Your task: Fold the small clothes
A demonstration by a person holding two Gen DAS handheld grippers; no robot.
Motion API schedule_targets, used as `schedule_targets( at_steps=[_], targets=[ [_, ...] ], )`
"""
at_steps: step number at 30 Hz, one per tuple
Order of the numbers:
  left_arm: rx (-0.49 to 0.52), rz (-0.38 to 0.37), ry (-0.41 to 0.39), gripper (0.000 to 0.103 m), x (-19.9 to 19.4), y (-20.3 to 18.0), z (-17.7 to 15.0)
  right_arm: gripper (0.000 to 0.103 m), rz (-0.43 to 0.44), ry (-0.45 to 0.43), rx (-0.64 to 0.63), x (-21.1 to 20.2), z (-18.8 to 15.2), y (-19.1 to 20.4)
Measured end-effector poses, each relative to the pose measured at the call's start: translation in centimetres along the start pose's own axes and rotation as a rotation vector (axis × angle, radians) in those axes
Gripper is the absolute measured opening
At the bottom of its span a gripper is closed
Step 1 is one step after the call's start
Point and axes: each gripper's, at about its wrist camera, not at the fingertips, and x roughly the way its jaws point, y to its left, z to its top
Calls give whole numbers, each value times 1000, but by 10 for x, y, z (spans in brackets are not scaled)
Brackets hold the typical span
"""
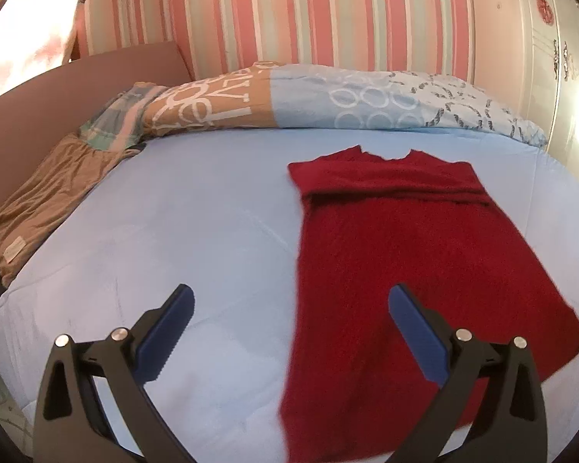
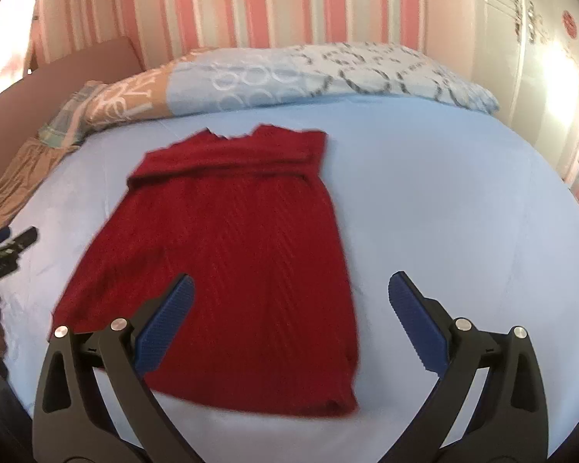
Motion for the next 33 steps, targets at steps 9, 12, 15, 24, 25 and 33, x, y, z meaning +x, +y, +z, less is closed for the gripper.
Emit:
schedule_targets(
  at_steps=[9,12,15,24,25,33],
  targets=[
    [-21,42,41,101,-1,43,-73,88,-45,89,13,24,-60,-27],
    [-33,36,55,101,-1,46,-85,85,-30,114,60,36,-68,-31],
    [-29,19,65,101,0,44,-95,83,-3,123,95,46,-71,-30],
    [-50,12,87,101,3,50,-106,50,73,112,190,46,-76,-39],
    [-52,12,88,101,3,50,-107,63,85,100,204,43,-77,-41],
    [-44,9,76,101,2,44,-102,68,93,17,243,28,-75,-55]
  ],
)
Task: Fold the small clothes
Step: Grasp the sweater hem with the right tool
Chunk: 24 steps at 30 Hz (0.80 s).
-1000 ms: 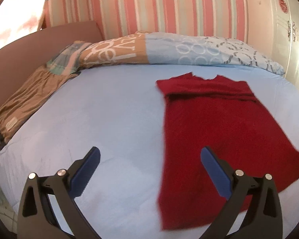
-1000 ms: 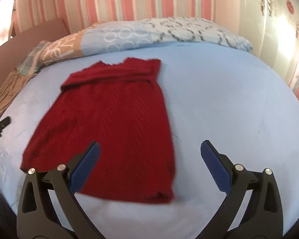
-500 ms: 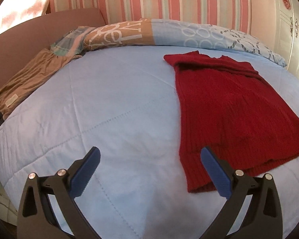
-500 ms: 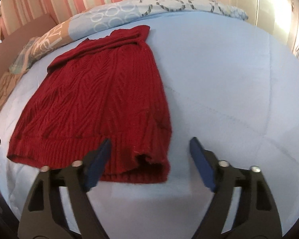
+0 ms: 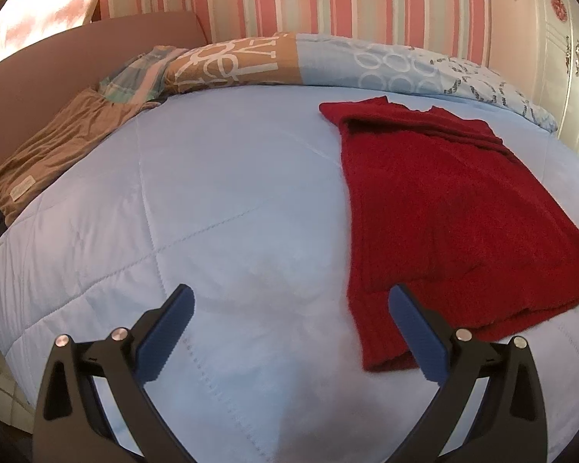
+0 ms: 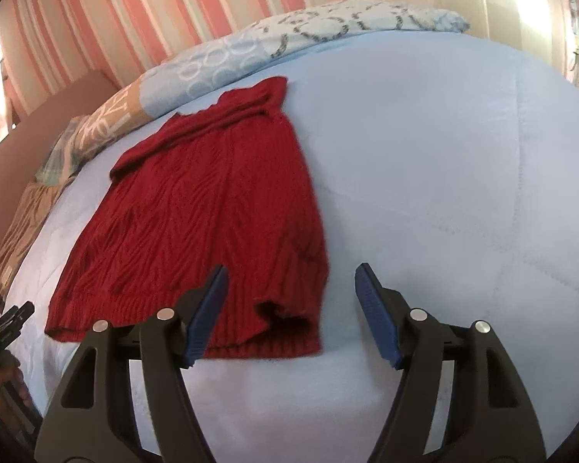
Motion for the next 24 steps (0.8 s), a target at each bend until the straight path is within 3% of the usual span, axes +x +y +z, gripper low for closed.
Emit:
schedule_targets(
  at_steps=[5,8,10,13,15,21,24],
  targets=[
    [-3,-7,-3,101,2,-7,4,68,-31,-58,77,-9,7,-16],
    [9,-10,2,101,4,-14,5,68,-72,24,54,8,8,-15],
    [9,-16,6,101,6,-17,4,68,-35,79,13,20,5,-7],
    [13,-22,18,101,10,-20,2,69,-66,97,-98,30,0,13],
    [18,-23,23,101,12,-22,0,66,-49,101,-88,33,0,15],
    [15,-36,37,101,17,-23,-5,25,-17,118,-109,35,-2,20],
    [10,-38,40,101,18,-21,-6,17,20,104,-70,28,-2,10]
  ],
)
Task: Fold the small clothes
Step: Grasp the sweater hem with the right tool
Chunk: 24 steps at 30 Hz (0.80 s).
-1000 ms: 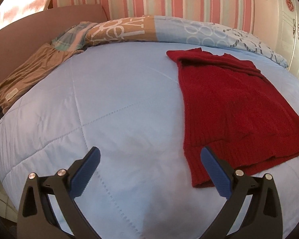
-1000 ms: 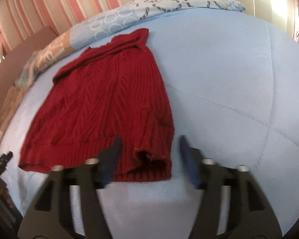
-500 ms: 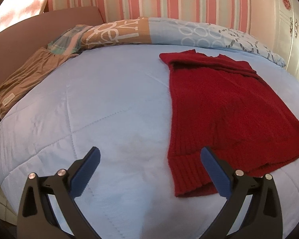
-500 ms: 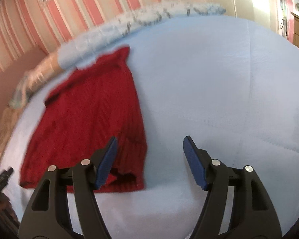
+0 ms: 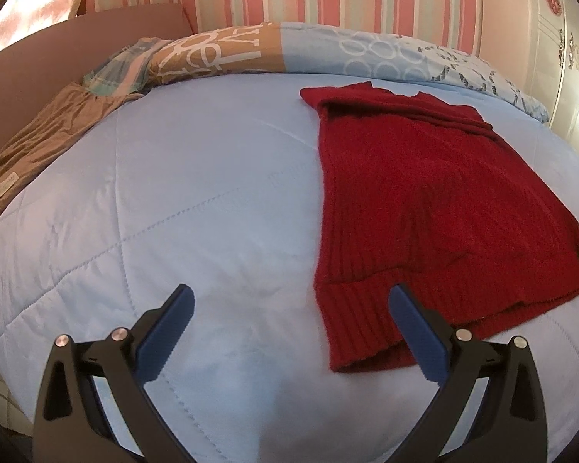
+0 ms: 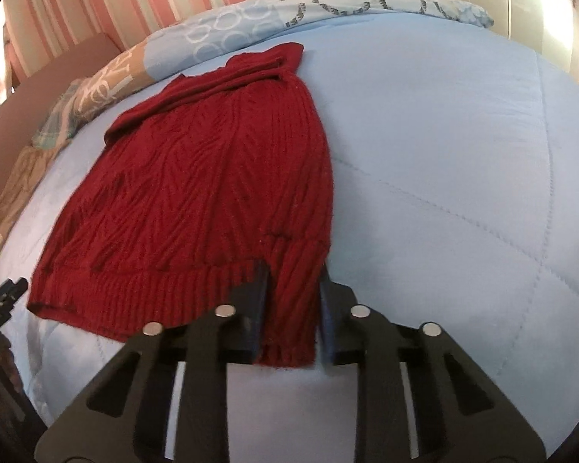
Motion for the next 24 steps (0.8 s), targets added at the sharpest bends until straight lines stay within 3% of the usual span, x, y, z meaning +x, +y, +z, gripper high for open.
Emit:
schedule_targets(
  at_steps=[2,8,13,18,19,20,21,24],
  targets=[
    [0,-1,4,101,1,1,-1,8,14,-19,25,-4,0,-6],
    [-11,-23,9,101,6,0,-2,8,4,-31,12,-8,-4,-10],
    [-28,-117,20,101,10,-6,-4,8,11,-34,19,-7,-2,-10],
    [-13,-127,47,100,19,-20,-4,9,20,-33,31,-8,-2,-12],
    [-20,-115,74,93,25,-22,-4,9,22,-32,32,-8,-2,-12],
    [-28,-109,100,77,30,-23,-5,9,22,-31,31,-8,-2,-12],
    [-34,-94,110,77,32,-24,-5,9,22,-31,31,-8,-2,-12],
    [-15,-110,107,54,29,-31,-3,9,21,-31,29,-9,-2,-12]
  ],
)
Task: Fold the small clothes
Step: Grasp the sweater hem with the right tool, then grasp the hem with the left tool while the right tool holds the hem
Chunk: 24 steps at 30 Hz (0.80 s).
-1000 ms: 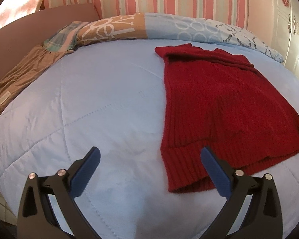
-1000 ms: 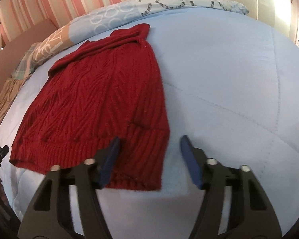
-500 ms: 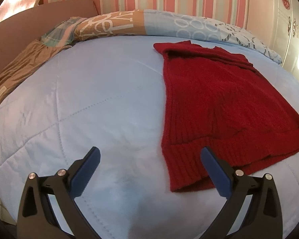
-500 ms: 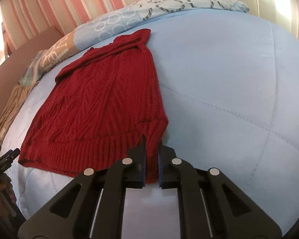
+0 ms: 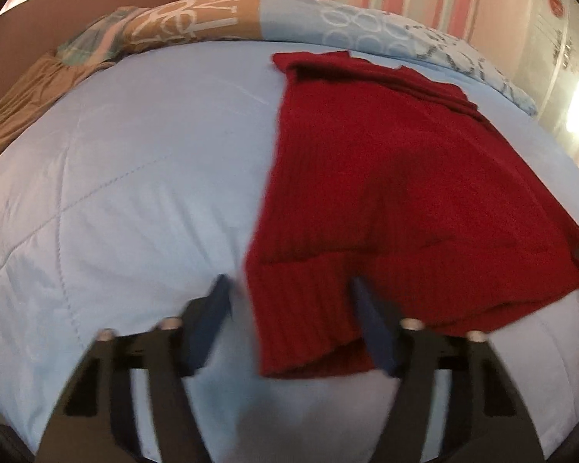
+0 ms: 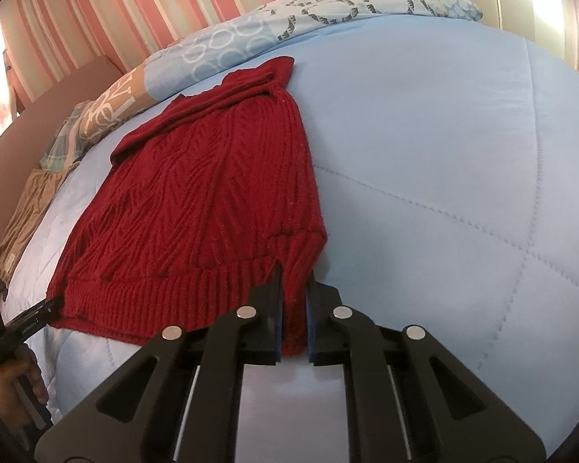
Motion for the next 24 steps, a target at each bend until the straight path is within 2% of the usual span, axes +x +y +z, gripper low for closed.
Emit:
schedule_targets(
  at_steps=[2,3,5,7,16,24],
  targets=[
    [4,-17,0,41,0,-5,0,9,1,0,4,0,0,0],
    [-1,-23,3,39,1,-5,0,9,2,-1,1,0,0,0],
    [-8,-38,5,23,0,-8,1,9,3,-1,-2,-1,1,2],
    [13,-34,5,17,-1,-14,2,9,4,-4,-11,-1,1,5],
    [67,35,12,16,-5,-23,6,9,-12,-9,-33,-6,3,11],
    [91,57,6,16,-18,-8,-1,9,14,0,-34,-18,-10,14]
  ],
)
